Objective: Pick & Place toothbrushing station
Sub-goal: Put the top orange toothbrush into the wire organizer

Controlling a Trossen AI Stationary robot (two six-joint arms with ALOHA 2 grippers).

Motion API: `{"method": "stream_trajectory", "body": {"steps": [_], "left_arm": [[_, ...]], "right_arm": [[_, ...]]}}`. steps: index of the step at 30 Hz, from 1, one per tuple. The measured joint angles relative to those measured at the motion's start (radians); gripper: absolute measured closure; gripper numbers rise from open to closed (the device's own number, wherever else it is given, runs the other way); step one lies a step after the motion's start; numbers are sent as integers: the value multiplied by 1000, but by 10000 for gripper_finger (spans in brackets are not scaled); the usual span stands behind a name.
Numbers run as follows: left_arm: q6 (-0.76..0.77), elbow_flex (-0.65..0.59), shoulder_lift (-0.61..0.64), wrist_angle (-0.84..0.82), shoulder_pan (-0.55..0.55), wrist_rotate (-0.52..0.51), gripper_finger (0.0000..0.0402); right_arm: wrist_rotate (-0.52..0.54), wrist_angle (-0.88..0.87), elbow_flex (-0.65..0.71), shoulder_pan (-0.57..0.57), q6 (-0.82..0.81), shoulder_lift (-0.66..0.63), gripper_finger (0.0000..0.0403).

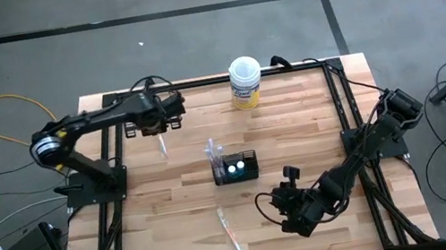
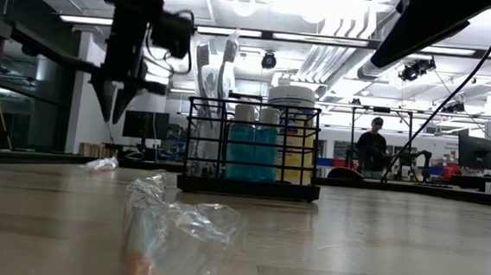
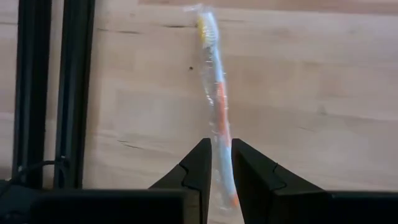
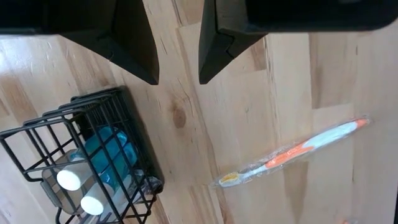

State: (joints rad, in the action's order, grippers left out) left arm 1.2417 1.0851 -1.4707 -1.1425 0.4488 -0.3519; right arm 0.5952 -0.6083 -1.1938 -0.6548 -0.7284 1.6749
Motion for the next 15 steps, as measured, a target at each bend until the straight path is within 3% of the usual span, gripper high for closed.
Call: {"method": "stream_trajectory", "body": {"steps": [6,15], "left_arm": [[20,-1,-92,0,29,44,347],[68,-2,-174,73,-61,89,347]], "right_arm": [[1,0,0,0,0,0,298],[-7,0,0,0,0,0,298]]}}
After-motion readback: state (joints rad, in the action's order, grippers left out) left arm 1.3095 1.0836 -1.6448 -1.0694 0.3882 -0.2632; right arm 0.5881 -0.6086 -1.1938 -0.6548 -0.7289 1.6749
